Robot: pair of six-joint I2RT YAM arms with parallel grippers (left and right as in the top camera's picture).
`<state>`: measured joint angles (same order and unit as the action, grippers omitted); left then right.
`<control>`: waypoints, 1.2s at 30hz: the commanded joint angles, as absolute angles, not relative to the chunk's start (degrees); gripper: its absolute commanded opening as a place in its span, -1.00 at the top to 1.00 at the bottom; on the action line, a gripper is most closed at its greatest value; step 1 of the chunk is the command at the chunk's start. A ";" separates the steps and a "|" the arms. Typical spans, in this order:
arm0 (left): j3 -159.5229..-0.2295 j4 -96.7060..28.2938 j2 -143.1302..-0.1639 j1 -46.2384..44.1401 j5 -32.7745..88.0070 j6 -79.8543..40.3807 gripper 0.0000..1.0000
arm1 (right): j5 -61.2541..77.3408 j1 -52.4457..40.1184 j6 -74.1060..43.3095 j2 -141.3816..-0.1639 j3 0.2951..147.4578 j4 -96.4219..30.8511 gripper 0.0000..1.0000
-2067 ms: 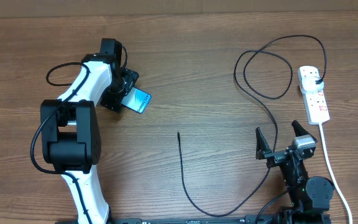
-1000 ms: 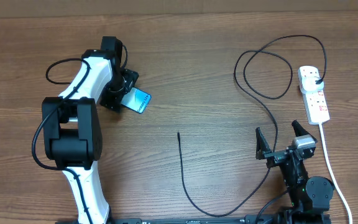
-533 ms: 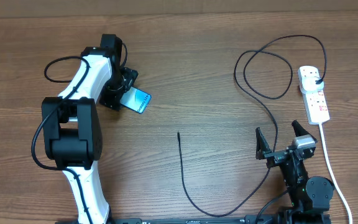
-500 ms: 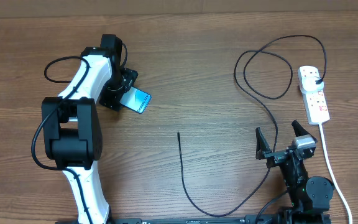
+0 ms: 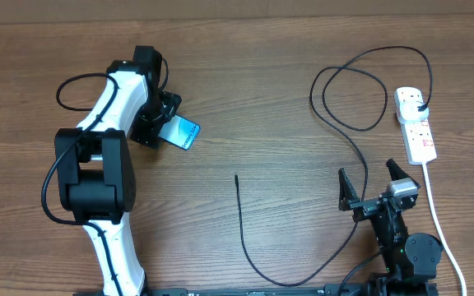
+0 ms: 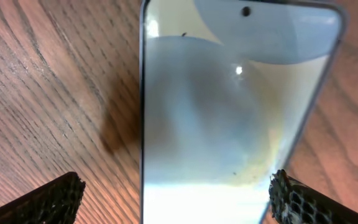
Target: Plug charger to phone and switch on socket
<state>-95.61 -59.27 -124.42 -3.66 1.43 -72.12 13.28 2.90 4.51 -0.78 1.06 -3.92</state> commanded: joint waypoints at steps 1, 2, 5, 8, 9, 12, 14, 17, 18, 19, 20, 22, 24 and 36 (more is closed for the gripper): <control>-98.43 -59.77 -125.36 -3.84 0.23 -73.25 -0.99 | 12.93 2.46 4.32 -0.23 0.45 -3.66 -1.00; -98.63 -59.77 -125.36 -3.84 0.25 -73.25 -0.99 | 12.93 2.46 4.32 -0.23 0.45 -3.66 -1.00; -98.85 -59.86 -125.36 -3.88 0.25 -72.99 -0.99 | 12.93 2.46 4.32 -0.23 0.45 -3.66 -1.00; -98.85 -60.20 -125.38 -4.03 0.14 -72.53 -0.99 | 12.93 2.46 4.32 -0.23 0.45 -3.66 -1.00; -98.85 -60.23 -125.38 -4.08 0.03 -72.42 -0.99 | 12.93 2.46 4.32 -0.23 0.45 -3.66 -0.99; -98.85 -60.27 -125.38 -4.21 0.03 -72.44 -0.99 | 12.93 2.46 4.32 -0.23 0.45 -3.66 -1.00; -98.85 -60.27 -125.38 -4.21 0.10 -72.49 -0.99 | 12.93 2.46 4.32 -0.23 0.45 -3.66 -1.00; -98.85 -61.23 -125.43 -4.19 0.05 -73.93 -0.99 | 12.93 2.46 4.32 -0.23 0.45 -3.66 -1.00; -98.85 -61.17 -125.56 -4.21 0.08 -73.93 -0.99 | 12.93 2.46 4.32 -0.23 0.45 -3.66 -1.00; -98.85 -61.19 -125.69 -4.21 0.08 -73.93 -1.00 | 12.93 2.46 4.32 -0.23 0.45 -3.66 -0.99; -98.85 -61.21 -125.95 -4.21 0.19 -73.91 -1.00 | 12.93 2.46 4.32 -0.23 0.45 -3.66 -1.00; -98.85 -61.23 -126.54 -4.21 0.99 -73.89 -0.99 | 12.93 2.46 4.32 -0.23 0.45 -3.66 -1.00; -98.85 -61.10 -127.55 -4.21 1.85 -73.71 -0.99 | 12.93 2.46 4.32 -0.23 0.45 -3.66 -1.00; -101.08 -61.06 -129.84 -4.12 3.53 -72.84 -0.99 | 12.93 2.46 4.32 -0.23 0.45 -3.66 -1.00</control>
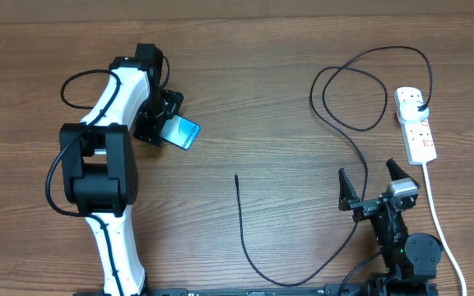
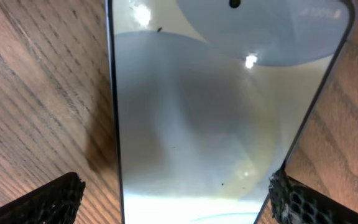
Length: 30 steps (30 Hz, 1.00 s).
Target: Plug charger to phone and switch on socket
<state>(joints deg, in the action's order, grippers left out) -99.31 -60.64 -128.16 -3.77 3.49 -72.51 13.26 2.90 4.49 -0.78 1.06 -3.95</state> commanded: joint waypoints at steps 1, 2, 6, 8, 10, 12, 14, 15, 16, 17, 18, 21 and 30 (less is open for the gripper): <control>-101.12 -61.04 -129.84 -4.14 3.44 -72.86 -1.00 | 12.93 2.46 4.32 -0.23 0.45 -3.66 -1.00; -101.12 -61.04 -129.84 -4.14 3.44 -72.86 -0.99 | 12.93 2.46 4.32 -0.23 0.45 -3.66 -1.00; -101.12 -61.06 -129.86 -4.14 2.81 -72.86 -0.99 | 12.93 2.46 4.32 -0.23 0.45 -3.66 -1.00; -101.12 -61.01 -129.86 -4.14 2.57 -72.86 -0.99 | 12.93 2.46 4.32 -0.23 0.45 -3.66 -1.00; -101.12 -61.04 -129.86 -4.14 2.57 -72.86 -1.00 | 12.93 2.46 4.32 -0.23 0.45 -3.66 -1.00; -101.12 -61.01 -129.86 -4.14 2.55 -72.88 -0.99 | 12.93 2.46 4.32 -0.23 0.45 -3.66 -1.00; -101.12 -61.04 -129.86 -4.14 2.24 -73.10 -1.00 | 12.93 2.46 4.32 -0.23 0.45 -3.66 -0.99; -101.12 -61.08 -129.93 -4.14 1.91 -73.30 -0.99 | 12.93 2.46 4.32 -0.23 0.45 -3.66 -1.00; -101.12 -61.10 -129.97 -4.14 1.85 -73.30 -0.99 | 12.93 2.46 4.32 -0.23 0.45 -3.66 -1.00; -101.12 -61.14 -129.97 -4.14 1.85 -73.30 -1.00 | 12.93 2.46 4.32 -0.23 0.45 -3.66 -1.00; -101.12 -61.21 -130.02 -4.14 1.85 -73.30 -0.99 | 12.93 2.46 4.32 -0.23 0.45 -3.66 -1.00; -101.10 -61.28 -130.02 -4.14 1.56 -73.30 -0.99 | 12.93 2.46 4.32 -0.23 0.45 -3.66 -1.00; -101.10 -61.10 -130.02 -4.14 1.04 -73.54 -1.00 | 12.93 2.46 4.32 -0.23 0.45 -3.66 -1.00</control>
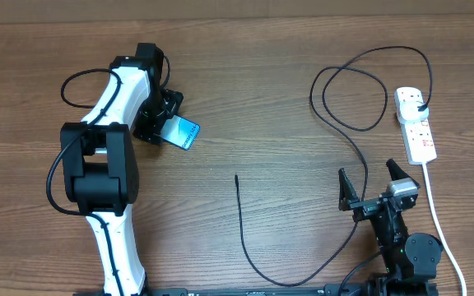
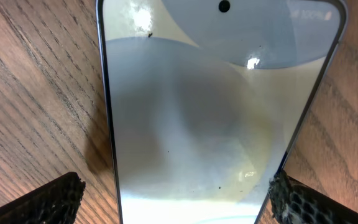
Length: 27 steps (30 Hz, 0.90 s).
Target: Plug charger to phone and switch on socket
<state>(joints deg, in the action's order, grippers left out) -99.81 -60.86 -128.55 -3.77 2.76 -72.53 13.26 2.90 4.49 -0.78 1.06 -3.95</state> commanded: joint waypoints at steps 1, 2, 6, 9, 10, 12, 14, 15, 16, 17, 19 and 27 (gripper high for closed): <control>-101.10 -61.04 -130.02 -4.14 1.04 -73.60 -1.00 | 12.93 2.46 4.32 -0.23 0.45 -3.66 -1.00; -101.10 -61.04 -130.02 -4.14 0.99 -73.82 -1.00 | 12.93 2.46 4.32 -0.23 0.45 -3.66 -1.00; -101.08 -60.95 -130.02 -4.14 0.64 -74.85 -1.00 | 12.93 2.46 4.32 -0.23 0.45 -3.66 -0.99; -101.08 -60.07 -130.02 -4.14 0.73 -74.83 -1.00 | 12.93 2.46 4.32 -0.23 0.45 -3.66 -1.00; -101.08 -59.79 -130.02 -4.14 0.89 -74.83 -1.00 | 12.93 2.46 4.32 -0.23 0.45 -3.66 -1.00; -101.10 -59.13 -130.02 -4.14 1.13 -74.89 -0.99 | 12.93 2.46 4.32 -0.23 0.45 -3.66 -1.00; -101.08 -58.83 -130.02 -4.14 1.23 -75.44 -1.00 | 12.93 2.46 4.32 -0.23 0.45 -3.66 -1.00; -101.08 -58.65 -130.02 -4.14 1.52 -75.42 -1.00 | 12.93 2.46 4.32 -0.23 0.45 -3.66 -0.99; -101.08 -58.59 -130.02 -4.14 1.52 -75.44 -1.00 | 12.93 2.46 4.32 -0.23 0.45 -3.66 -1.00; -101.08 -58.54 -130.02 -4.14 1.50 -75.42 -1.00 | 12.93 2.46 4.32 -0.23 0.45 -3.66 -1.00; -101.08 -58.54 -130.02 -4.14 1.52 -75.42 -1.00 | 12.93 2.46 4.32 -0.23 0.45 -3.66 -1.00; -100.99 -59.57 -130.02 -4.14 1.50 -75.24 -1.00 | 12.93 2.46 4.32 -0.23 0.45 -3.66 -1.00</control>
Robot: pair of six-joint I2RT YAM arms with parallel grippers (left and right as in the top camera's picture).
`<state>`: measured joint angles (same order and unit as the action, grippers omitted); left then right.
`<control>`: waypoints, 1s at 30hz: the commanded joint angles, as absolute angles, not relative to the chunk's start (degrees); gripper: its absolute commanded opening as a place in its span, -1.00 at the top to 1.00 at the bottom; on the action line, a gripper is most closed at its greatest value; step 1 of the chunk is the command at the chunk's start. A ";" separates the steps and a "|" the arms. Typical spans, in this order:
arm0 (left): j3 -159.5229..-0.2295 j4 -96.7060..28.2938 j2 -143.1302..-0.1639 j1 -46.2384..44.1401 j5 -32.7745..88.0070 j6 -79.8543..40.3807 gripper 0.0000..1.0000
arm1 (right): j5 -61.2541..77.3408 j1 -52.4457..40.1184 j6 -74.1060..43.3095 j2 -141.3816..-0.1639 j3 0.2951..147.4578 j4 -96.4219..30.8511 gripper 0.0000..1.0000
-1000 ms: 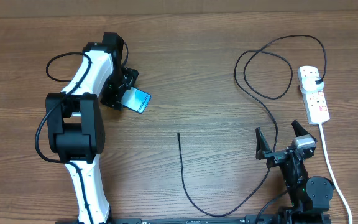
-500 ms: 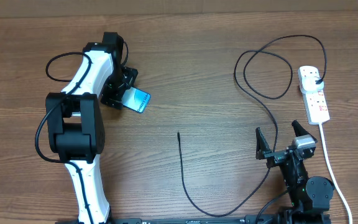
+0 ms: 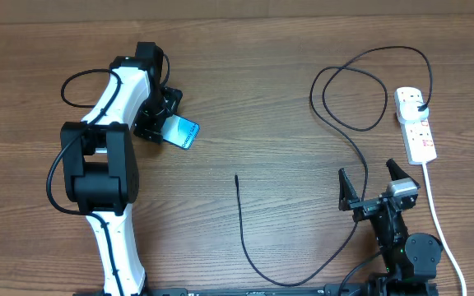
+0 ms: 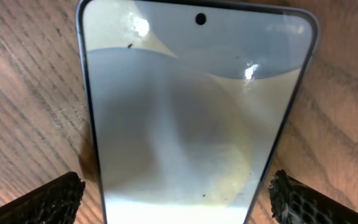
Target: Plug charger to phone and switch on socket
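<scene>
The phone (image 3: 181, 132), blue in the overhead view, lies flat on the wooden table (image 3: 245, 82) at the left. My left gripper (image 3: 158, 123) is down over its left end, open. In the left wrist view the phone's glossy screen (image 4: 185, 112) fills the frame, and the black fingertips (image 4: 45, 200) stand either side of it with a small gap to each edge. The black charger cable's loose end (image 3: 236, 178) lies mid-table. The cable loops back to the white power strip (image 3: 415, 125) at the far right. My right gripper (image 3: 377, 186) is open and empty near the front edge.
The cable (image 3: 348, 99) makes a wide loop between the middle and the power strip. The strip's white lead (image 3: 439, 222) runs toward the front right, beside the right arm's base (image 3: 410, 251).
In the left wrist view the phone sits lower and more centred, its whole top edge and camera hole now showing. The overhead view looks the same. The right arm is still.
My left gripper was open over the phone's end, the phone off to the right in the wrist view. The arm then shifted slightly, and at each later moment the phone stood more centred between the fingers. Phone, cable and right arm stayed put.
</scene>
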<state>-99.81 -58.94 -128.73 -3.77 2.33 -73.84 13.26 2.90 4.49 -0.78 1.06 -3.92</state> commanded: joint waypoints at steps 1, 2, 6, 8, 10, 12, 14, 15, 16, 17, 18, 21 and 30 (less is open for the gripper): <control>-100.99 -59.79 -130.02 -4.14 1.50 -75.22 -0.99 | 12.93 2.46 4.32 -0.23 0.45 -3.66 -1.00; -100.99 -59.99 -130.02 -4.14 1.50 -75.22 -1.00 | 12.93 2.46 4.32 -0.23 0.45 -3.66 -0.99; -100.97 -60.71 -130.02 -4.14 1.45 -75.20 -1.00 | 12.93 2.46 4.32 -0.23 0.45 -3.66 -0.99; -100.99 -61.06 -130.02 -4.14 1.45 -75.16 -1.00 | 12.93 2.46 4.32 -0.23 0.45 -3.66 -1.00; -100.99 -61.32 -130.02 -4.14 1.43 -74.63 -1.00 | 12.93 2.46 4.32 -0.23 0.45 -3.66 -1.00; -100.97 -61.60 -130.02 -4.16 1.28 -74.22 -1.00 | 12.93 2.46 4.32 -0.23 0.45 -3.66 -1.00; -100.97 -61.93 -130.02 -4.16 0.99 -73.95 -1.00 | 12.93 2.46 4.32 -0.23 0.45 -3.66 -1.00; -100.97 -61.95 -130.02 -4.14 0.91 -73.82 -1.00 | 12.93 2.46 4.32 -0.23 0.45 -3.66 -1.00; -100.97 -62.00 -130.02 -4.14 0.89 -73.69 -1.00 | 12.93 2.46 4.32 -0.23 0.45 -3.66 -1.00; -100.99 -62.17 -130.02 -4.16 0.91 -73.71 -1.00 | 12.93 2.46 4.32 -0.23 0.45 -3.66 -1.00; -100.97 -62.26 -130.02 -4.16 0.91 -73.71 -1.00 | 12.93 2.46 4.32 -0.23 0.45 -3.66 -1.00; -100.97 -62.52 -130.02 -4.16 0.91 -73.71 -1.00 | 12.93 2.46 4.32 -0.23 0.45 -3.66 -1.00; -100.97 -63.24 -130.02 -4.16 1.10 -73.71 -1.00 | 12.93 2.46 4.32 -0.23 0.45 -3.66 -1.00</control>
<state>-99.81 -62.85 -128.81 -3.77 2.11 -73.76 13.28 2.90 4.51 -0.78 1.06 -3.92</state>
